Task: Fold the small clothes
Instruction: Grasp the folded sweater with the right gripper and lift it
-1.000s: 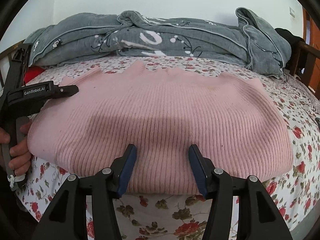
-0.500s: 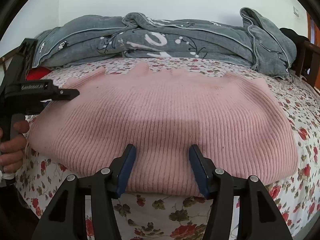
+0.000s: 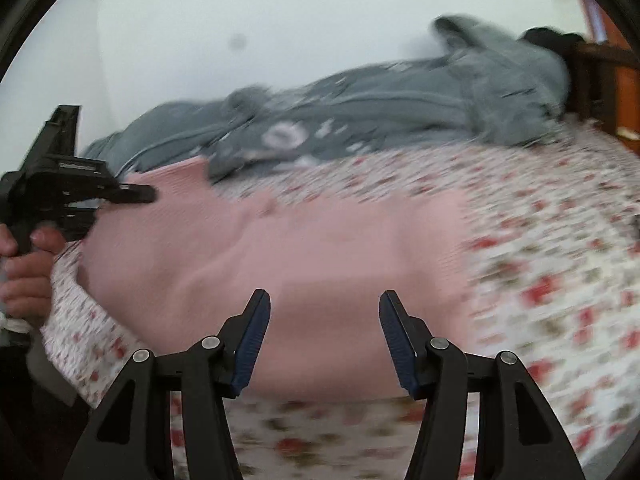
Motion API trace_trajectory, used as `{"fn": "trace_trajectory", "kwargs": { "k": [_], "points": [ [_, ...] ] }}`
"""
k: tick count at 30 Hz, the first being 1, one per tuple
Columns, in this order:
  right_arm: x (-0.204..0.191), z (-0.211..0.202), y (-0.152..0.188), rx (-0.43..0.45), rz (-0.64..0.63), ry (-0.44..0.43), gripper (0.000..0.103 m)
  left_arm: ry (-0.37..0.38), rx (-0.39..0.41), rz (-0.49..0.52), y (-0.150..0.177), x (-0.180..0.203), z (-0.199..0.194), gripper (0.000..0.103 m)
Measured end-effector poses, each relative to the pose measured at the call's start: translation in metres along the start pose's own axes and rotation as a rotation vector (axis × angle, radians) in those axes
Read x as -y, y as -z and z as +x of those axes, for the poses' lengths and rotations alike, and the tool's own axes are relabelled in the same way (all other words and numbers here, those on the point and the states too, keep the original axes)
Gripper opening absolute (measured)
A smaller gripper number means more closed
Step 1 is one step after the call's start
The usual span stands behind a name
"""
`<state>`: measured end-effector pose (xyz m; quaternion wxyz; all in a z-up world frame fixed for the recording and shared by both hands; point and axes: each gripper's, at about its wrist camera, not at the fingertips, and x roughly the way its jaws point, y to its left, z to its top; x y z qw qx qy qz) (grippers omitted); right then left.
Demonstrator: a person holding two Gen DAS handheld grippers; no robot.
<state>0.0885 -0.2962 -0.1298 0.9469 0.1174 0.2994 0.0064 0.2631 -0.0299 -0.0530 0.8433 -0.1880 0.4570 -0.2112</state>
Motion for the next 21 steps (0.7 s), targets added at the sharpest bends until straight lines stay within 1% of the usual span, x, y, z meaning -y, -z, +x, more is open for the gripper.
{"fn": "trace_trajectory", "kwargs": {
  "k": [2,5,6,7,9,12,13,15,17,18,19,20,21],
  "points": [
    [0.024,-0.010,-0.005,0.014,0.018,0.043,0.056,0.002,-0.017,0.020,0.003,0.033,0.011,0.022],
    [0.061,-0.023,-0.008,0.009,0.072,0.090,0.056,0.032,-0.064,0.066,0.019,0.081,0.041,0.022],
    [0.072,-0.026,-0.007,0.002,0.092,0.100,0.056,0.045,-0.094,0.089,0.029,0.099,0.058,0.022],
    [0.084,-0.029,-0.004,-0.007,0.121,0.108,0.056,0.050,-0.119,0.108,0.037,0.112,0.071,0.023],
    [0.097,-0.034,0.000,-0.019,0.148,0.115,0.056,0.050,-0.189,0.152,0.057,0.133,0.099,0.023],
    [0.105,-0.039,0.008,-0.043,0.156,0.130,0.056,0.032,-0.304,0.197,0.078,0.146,0.135,0.026],
    [0.105,-0.041,0.011,-0.052,0.149,0.136,0.056,0.043,-0.322,0.201,0.079,0.148,0.138,0.028],
    [0.106,-0.046,0.014,-0.054,0.145,0.139,0.056,0.109,-0.348,0.192,0.076,0.143,0.135,0.035],
    [0.105,-0.050,0.013,-0.042,0.154,0.124,0.056,0.206,-0.342,0.176,0.066,0.134,0.120,0.050],
    [0.103,-0.052,0.010,-0.035,0.168,0.103,0.057,0.223,-0.321,0.179,0.062,0.130,0.111,0.055],
    [0.103,-0.050,0.004,-0.030,0.183,0.082,0.061,0.221,-0.281,0.190,0.056,0.124,0.099,0.060],
    [0.102,-0.050,0.000,-0.025,0.197,0.059,0.065,0.205,-0.240,0.204,0.052,0.120,0.089,0.061],
    [0.100,-0.048,-0.005,-0.020,0.212,0.032,0.066,0.181,-0.199,0.220,0.049,0.113,0.077,0.061]
  ]
}}
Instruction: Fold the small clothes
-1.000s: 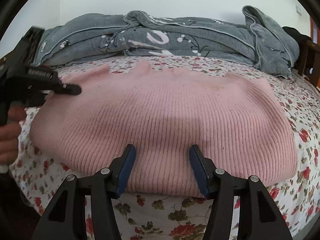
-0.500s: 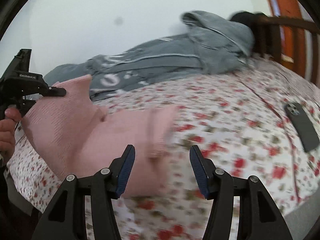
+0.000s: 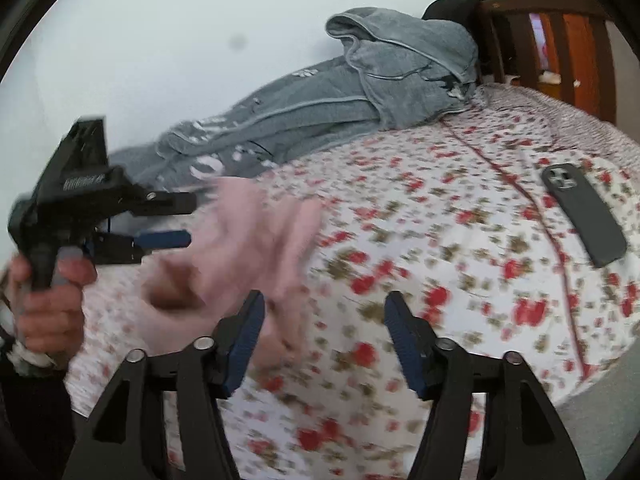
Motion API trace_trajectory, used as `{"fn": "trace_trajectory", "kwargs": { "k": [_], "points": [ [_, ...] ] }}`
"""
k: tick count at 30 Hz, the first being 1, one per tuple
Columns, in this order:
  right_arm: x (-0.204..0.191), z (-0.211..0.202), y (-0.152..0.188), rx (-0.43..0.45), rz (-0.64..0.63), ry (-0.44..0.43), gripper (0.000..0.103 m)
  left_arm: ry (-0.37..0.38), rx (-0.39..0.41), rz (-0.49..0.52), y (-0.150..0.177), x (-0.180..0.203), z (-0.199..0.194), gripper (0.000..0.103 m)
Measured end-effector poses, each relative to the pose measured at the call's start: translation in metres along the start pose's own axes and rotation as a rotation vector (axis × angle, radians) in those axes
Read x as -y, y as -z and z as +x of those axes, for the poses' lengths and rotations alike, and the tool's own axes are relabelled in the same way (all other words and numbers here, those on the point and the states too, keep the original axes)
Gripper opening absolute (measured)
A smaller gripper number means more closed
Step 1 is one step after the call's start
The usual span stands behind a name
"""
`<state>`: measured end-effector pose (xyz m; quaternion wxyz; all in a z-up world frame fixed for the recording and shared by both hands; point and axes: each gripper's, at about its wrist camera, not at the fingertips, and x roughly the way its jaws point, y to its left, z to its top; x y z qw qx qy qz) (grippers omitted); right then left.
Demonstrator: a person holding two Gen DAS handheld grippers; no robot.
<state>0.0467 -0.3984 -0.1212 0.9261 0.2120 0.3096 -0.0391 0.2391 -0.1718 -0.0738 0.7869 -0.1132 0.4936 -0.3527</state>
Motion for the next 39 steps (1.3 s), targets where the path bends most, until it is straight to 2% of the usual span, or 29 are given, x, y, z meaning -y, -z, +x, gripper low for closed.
{"fn": "trace_trajectory", "kwargs": {
  "k": [3,7,12,13,16,17,18,20,21,23,25,27,29,32,34,37,39],
  "points": [
    [-0.015,0.008,-0.012,-0.004,0.030,-0.098,0.073,-0.068,0.063,0.018,0.007,-0.024,-0.027,0.062],
    [-0.032,0.034,-0.025,-0.035,0.082,-0.212,0.078,-0.118,0.073,-0.013,0.025,-0.067,-0.050,0.062],
    [-0.039,0.090,-0.035,-0.146,0.171,-0.217,0.076,-0.164,0.082,-0.030,0.046,-0.101,-0.067,0.062],
    [-0.042,0.103,-0.035,-0.179,0.170,-0.214,0.068,-0.171,0.084,-0.029,0.050,-0.104,-0.067,0.062],
    [-0.055,0.116,-0.036,-0.192,0.063,-0.143,0.027,-0.181,0.089,-0.029,0.058,-0.115,-0.073,0.062],
    [-0.059,0.113,-0.040,-0.173,0.016,-0.143,0.022,-0.178,0.090,-0.029,0.061,-0.118,-0.074,0.062],
    [-0.059,0.107,-0.044,-0.145,-0.006,-0.158,0.021,-0.175,0.089,-0.027,0.064,-0.120,-0.074,0.062],
    [-0.051,0.093,-0.050,-0.065,-0.021,-0.185,0.020,-0.167,0.089,-0.025,0.068,-0.120,-0.072,0.062],
    [-0.047,0.095,-0.051,-0.069,-0.028,-0.172,0.020,-0.159,0.089,-0.024,0.069,-0.119,-0.069,0.062],
    [-0.037,0.116,-0.045,-0.141,-0.036,-0.108,0.024,-0.147,0.082,-0.021,0.071,-0.116,-0.062,0.062],
    [-0.030,0.129,-0.039,-0.202,-0.031,-0.098,0.031,-0.145,0.072,-0.016,0.073,-0.110,-0.056,0.062],
    [-0.024,0.113,-0.042,-0.186,-0.008,-0.103,0.041,-0.137,0.070,-0.002,0.075,-0.104,-0.053,0.062],
    [-0.024,0.087,-0.046,-0.124,0.009,-0.105,0.049,-0.131,0.078,0.008,0.076,-0.100,-0.053,0.062],
    [-0.034,0.048,-0.043,-0.061,-0.023,-0.169,0.061,-0.106,0.091,-0.016,0.077,-0.099,-0.052,0.062],
    [-0.039,0.035,-0.037,-0.052,-0.022,-0.209,0.061,-0.082,0.097,-0.033,0.078,-0.098,-0.052,0.062],
    [-0.051,0.050,-0.024,-0.100,-0.016,-0.202,0.060,-0.075,0.099,-0.057,0.082,-0.097,-0.050,0.062],
    [-0.053,0.070,-0.014,-0.154,-0.022,-0.156,0.044,-0.079,0.101,-0.055,0.087,-0.096,-0.051,0.062]
  ]
}}
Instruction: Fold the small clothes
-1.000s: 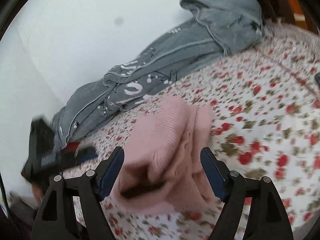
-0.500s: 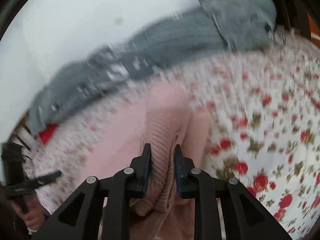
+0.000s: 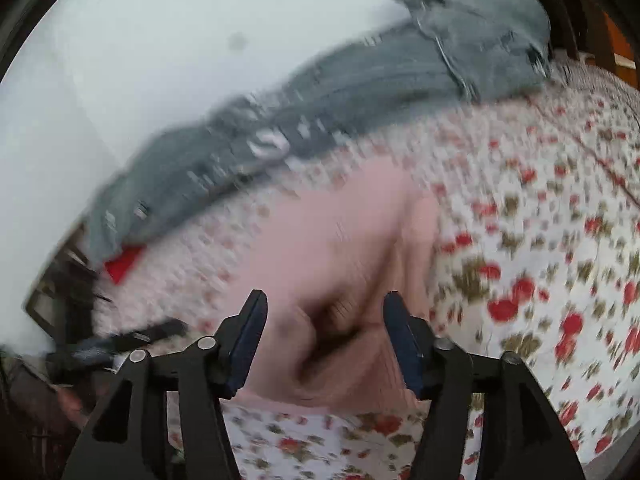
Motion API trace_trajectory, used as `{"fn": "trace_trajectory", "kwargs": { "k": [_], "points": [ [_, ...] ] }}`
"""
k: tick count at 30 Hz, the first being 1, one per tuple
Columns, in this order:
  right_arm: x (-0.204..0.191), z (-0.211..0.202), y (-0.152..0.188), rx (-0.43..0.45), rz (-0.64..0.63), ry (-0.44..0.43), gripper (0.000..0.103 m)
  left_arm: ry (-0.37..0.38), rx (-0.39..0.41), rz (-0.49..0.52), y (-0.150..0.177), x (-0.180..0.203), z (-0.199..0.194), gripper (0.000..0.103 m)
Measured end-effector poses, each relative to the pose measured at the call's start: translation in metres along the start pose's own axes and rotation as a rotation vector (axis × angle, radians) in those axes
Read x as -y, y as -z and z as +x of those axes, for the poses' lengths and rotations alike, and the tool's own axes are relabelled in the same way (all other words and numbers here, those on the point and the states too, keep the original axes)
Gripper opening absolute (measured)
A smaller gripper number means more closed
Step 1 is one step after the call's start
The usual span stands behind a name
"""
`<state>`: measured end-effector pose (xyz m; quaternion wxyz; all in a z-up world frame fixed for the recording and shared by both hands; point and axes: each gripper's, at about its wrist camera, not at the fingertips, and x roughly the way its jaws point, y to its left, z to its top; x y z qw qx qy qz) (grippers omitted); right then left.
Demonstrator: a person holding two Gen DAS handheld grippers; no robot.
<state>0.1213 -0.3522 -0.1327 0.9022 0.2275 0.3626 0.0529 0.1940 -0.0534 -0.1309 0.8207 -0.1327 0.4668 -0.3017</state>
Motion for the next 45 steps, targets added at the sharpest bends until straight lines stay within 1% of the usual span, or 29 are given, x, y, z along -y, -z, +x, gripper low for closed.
{"fn": "trace_trajectory", "kwargs": {
  "k": [1,2,3,5,7,9,10,12,16,18,20,22,23,24,25,26,27,29,31,32,33,35,36,38,40,42,43,44,45],
  "points": [
    [0.003,0.008,0.003,-0.021,0.006,0.013,0.025,-0.003,0.002,0.000,0.002,0.000,-0.001,0.062],
    [0.007,0.014,0.006,-0.039,0.008,0.006,0.011,-0.006,0.003,0.000,0.004,-0.001,-0.002,0.062],
    [0.010,0.014,0.007,-0.045,0.003,-0.020,0.010,-0.008,0.003,0.000,0.007,-0.001,-0.004,0.062],
    [0.016,-0.007,0.007,0.043,0.009,-0.046,0.008,-0.014,0.008,0.006,0.012,-0.001,-0.008,0.062],
    [0.028,-0.025,0.009,0.110,0.039,-0.068,0.007,-0.028,0.015,0.015,0.016,0.001,-0.010,0.062],
    [0.037,-0.018,0.015,0.092,0.051,-0.024,0.007,-0.037,0.009,0.017,0.019,0.004,-0.006,0.062],
    [0.042,-0.004,0.022,0.050,0.047,0.011,0.007,-0.036,0.003,0.019,0.019,0.008,-0.002,0.062],
    [0.046,0.012,0.032,0.009,0.049,0.035,0.007,-0.039,0.005,0.029,0.018,0.018,0.002,0.062],
    [0.037,-0.009,0.026,0.063,0.011,0.048,0.008,-0.033,0.052,0.076,0.006,0.043,0.004,0.063],
    [0.035,-0.015,0.024,0.084,-0.021,0.083,0.006,-0.049,0.059,0.099,0.001,0.056,0.012,0.063],
    [0.040,-0.019,0.027,0.096,-0.016,0.077,0.006,-0.061,0.037,0.118,0.000,0.065,0.025,0.063],
    [0.049,-0.030,0.029,0.127,0.026,0.033,0.005,-0.063,-0.009,0.153,0.006,0.070,0.040,0.063],
    [0.051,-0.030,0.031,0.129,0.032,0.028,0.005,-0.085,-0.039,0.177,0.011,0.071,0.049,0.066],
    [0.053,-0.026,0.033,0.111,0.029,0.037,0.005,-0.121,-0.055,0.193,0.015,0.071,0.056,0.066],
    [0.049,-0.013,0.033,0.092,0.022,0.047,0.006,-0.155,-0.073,0.209,0.021,0.070,0.062,0.066],
    [0.048,-0.006,0.036,0.066,0.007,0.060,0.007,-0.155,-0.084,0.214,0.025,0.068,0.063,0.066],
    [0.048,-0.005,0.037,0.057,0.000,0.065,0.008,-0.137,-0.095,0.212,0.030,0.065,0.061,0.066],
    [0.050,-0.015,0.039,0.076,0.012,0.044,0.027,-0.111,-0.094,0.215,0.038,0.058,0.053,0.066],
    [0.048,-0.028,0.038,0.093,0.021,-0.004,0.036,-0.094,-0.090,0.233,0.047,0.056,0.045,0.066],
    [0.045,-0.035,0.037,0.099,0.007,-0.027,0.038,-0.089,-0.094,0.249,0.051,0.057,0.044,0.066],
    [0.041,-0.039,0.037,0.106,-0.011,-0.032,0.040,-0.096,-0.099,0.272,0.056,0.059,0.045,0.066],
    [0.032,-0.044,0.038,0.112,-0.056,-0.019,0.049,-0.157,-0.080,0.324,0.064,0.068,0.048,0.066],
    [0.028,-0.042,0.041,0.104,-0.074,-0.021,0.050,-0.199,-0.056,0.348,0.068,0.072,0.049,0.066],
    [0.026,-0.033,0.046,0.075,-0.069,-0.030,0.050,-0.273,0.005,0.392,0.074,0.085,0.050,0.066],
    [0.027,-0.021,0.052,0.041,-0.044,-0.040,0.049,-0.323,0.068,0.435,0.079,0.097,0.049,0.066],
    [0.029,-0.014,0.054,0.032,-0.017,-0.042,0.049,-0.391,0.111,0.500,0.084,0.109,0.049,0.066],
    [0.030,-0.011,0.054,0.033,0.002,-0.047,0.043,-0.418,0.126,0.531,0.086,0.114,0.050,0.055],
    [0.031,-0.010,0.052,0.036,0.014,-0.053,0.025,-0.435,0.143,0.551,0.087,0.117,0.048,0.033],
    [0.032,-0.010,0.051,0.034,0.019,-0.062,0.011,-0.452,0.158,0.552,0.086,0.118,0.043,0.022]
  ]
}}
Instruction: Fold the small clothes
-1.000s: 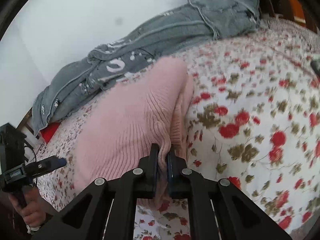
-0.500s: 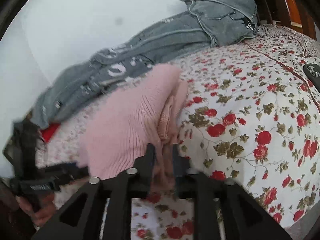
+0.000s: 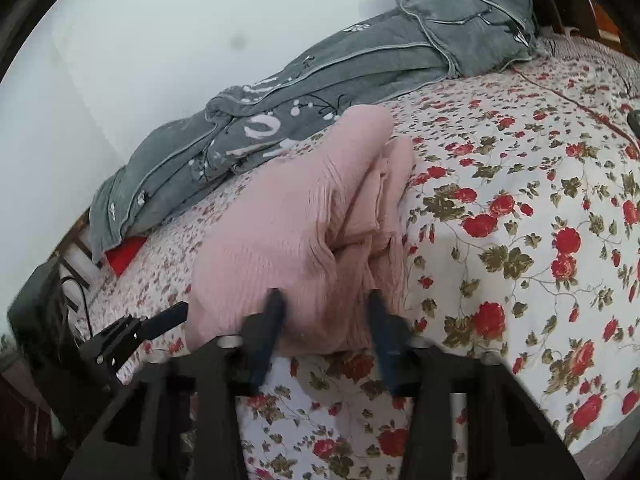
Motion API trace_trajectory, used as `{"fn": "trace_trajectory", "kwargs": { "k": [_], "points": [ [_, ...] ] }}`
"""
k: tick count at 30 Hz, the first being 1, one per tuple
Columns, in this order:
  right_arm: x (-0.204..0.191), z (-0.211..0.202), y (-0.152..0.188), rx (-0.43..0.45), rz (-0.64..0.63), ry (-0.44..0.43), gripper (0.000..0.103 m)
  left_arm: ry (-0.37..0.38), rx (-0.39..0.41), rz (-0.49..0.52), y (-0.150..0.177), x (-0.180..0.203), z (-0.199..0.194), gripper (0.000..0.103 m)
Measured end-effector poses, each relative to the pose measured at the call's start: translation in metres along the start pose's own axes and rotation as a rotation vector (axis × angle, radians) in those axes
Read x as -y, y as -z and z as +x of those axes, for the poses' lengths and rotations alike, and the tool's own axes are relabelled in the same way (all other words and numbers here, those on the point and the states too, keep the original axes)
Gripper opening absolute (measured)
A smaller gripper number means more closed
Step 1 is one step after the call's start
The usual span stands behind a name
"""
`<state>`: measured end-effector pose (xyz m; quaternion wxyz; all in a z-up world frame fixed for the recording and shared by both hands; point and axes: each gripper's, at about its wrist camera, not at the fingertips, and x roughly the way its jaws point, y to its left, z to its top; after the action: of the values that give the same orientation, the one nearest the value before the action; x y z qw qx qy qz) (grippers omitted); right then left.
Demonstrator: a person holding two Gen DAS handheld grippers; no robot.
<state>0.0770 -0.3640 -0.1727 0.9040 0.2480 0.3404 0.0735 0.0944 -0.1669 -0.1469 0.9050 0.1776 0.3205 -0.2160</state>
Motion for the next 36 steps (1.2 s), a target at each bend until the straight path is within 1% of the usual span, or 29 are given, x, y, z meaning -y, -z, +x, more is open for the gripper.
{"fn": "trace_trajectory", "kwargs": {
  "k": [1,2,3,4,5,6,7,9,10,11,12,14,15,16,17,19,21,23,24,26,27,28,29,30,31,32,33,34,36],
  "points": [
    [-0.001,-0.001,-0.003,-0.001,0.001,-0.014,0.006,-0.002,0.011,-0.023,-0.001,-0.006,-0.005,0.008],
    [-0.002,-0.009,-0.005,0.035,-0.004,-0.012,0.006,0.026,0.019,-0.061,-0.002,-0.016,-0.009,0.007],
    [-0.003,-0.019,-0.006,0.079,-0.012,-0.002,0.006,0.058,0.026,-0.107,0.000,-0.027,-0.012,0.002],
    [-0.004,-0.029,-0.008,0.117,-0.031,0.000,0.005,0.036,0.018,-0.146,0.003,-0.038,-0.011,0.002],
    [-0.003,-0.032,-0.007,0.123,-0.034,0.000,0.005,0.018,-0.007,-0.173,0.007,-0.048,-0.006,0.002],
    [0.000,-0.031,-0.006,0.120,-0.025,0.007,0.005,0.049,-0.026,-0.197,0.011,-0.056,-0.002,0.002],
    [0.004,-0.027,-0.005,0.108,-0.012,0.011,0.005,0.121,-0.043,-0.243,0.017,-0.065,0.001,0.002],
    [0.011,-0.015,-0.002,0.062,0.027,0.011,0.005,0.221,-0.041,-0.313,0.023,-0.075,-0.002,0.002],
    [0.012,-0.014,0.000,0.060,0.035,-0.001,0.006,0.258,-0.035,-0.314,0.023,-0.074,-0.004,0.002],
    [0.011,-0.016,0.000,0.068,0.033,-0.008,0.006,0.263,-0.031,-0.299,0.023,-0.070,-0.006,0.007],
    [0.008,-0.017,0.000,0.074,0.028,-0.008,0.006,0.248,-0.029,-0.260,0.021,-0.064,-0.008,0.013],
    [0.002,-0.019,-0.004,0.075,0.012,-0.011,0.008,0.234,-0.008,-0.158,0.018,-0.048,-0.012,0.058],
    [0.000,-0.021,-0.005,0.073,0.005,-0.013,0.009,0.230,0.008,-0.131,0.017,-0.042,-0.015,0.063],
    [-0.002,-0.024,-0.005,0.075,-0.007,-0.013,0.011,0.230,0.028,-0.105,0.017,-0.035,-0.017,0.063],
    [-0.003,-0.026,-0.005,0.079,-0.016,-0.006,0.011,0.231,0.032,-0.087,0.016,-0.031,-0.017,0.063],
    [-0.007,-0.032,-0.003,0.092,-0.045,0.013,0.012,0.208,0.008,-0.056,0.015,-0.022,-0.008,0.063],
    [-0.010,-0.033,-0.001,0.092,-0.063,0.018,0.022,0.174,-0.011,-0.028,0.015,-0.012,0.000,0.063],
    [-0.011,-0.028,0.002,0.077,-0.072,0.016,0.039,0.094,-0.019,-0.007,0.014,-0.004,0.007,0.059],
    [-0.010,-0.022,0.004,0.061,-0.072,0.017,0.042,0.074,-0.013,-0.013,0.012,-0.003,0.009,0.055],
    [-0.007,-0.011,0.005,0.029,-0.058,0.016,0.044,0.065,-0.005,-0.032,0.009,-0.005,0.006,0.026],
    [-0.005,-0.005,0.005,0.011,-0.045,0.017,0.042,0.061,0.004,-0.050,0.008,-0.010,0.003,0.022],
    [0.000,0.000,0.005,-0.011,-0.027,0.024,0.027,0.078,0.014,-0.075,0.007,-0.018,0.001,0.019],
    [0.004,0.002,0.004,-0.014,-0.010,0.024,0.007,0.087,0.026,-0.103,0.009,-0.026,-0.002,0.018],
    [0.007,-0.002,0.004,0.001,-0.002,0.017,0.007,0.083,0.034,-0.122,0.011,-0.031,-0.004,0.018],
    [0.008,-0.013,0.003,0.054,-0.002,0.001,0.006,0.099,0.034,-0.139,0.014,-0.035,-0.005,0.017],
    [0.009,-0.021,0.004,0.089,-0.007,-0.017,0.006,0.113,0.021,-0.141,0.018,-0.035,-0.004,0.017],
    [0.009,-0.028,0.006,0.112,-0.012,-0.036,0.005,0.111,0.012,-0.136,0.022,-0.033,-0.001,0.017],
    [0.008,-0.029,0.007,0.118,-0.018,-0.034,0.005,0.094,0.009,-0.120,0.025,-0.029,0.002,0.017],
    [0.009,-0.014,0.014,0.065,-0.042,0.028,0.005,0.090,0.003,-0.115,0.027,-0.025,0.004,0.018]
  ]
}}
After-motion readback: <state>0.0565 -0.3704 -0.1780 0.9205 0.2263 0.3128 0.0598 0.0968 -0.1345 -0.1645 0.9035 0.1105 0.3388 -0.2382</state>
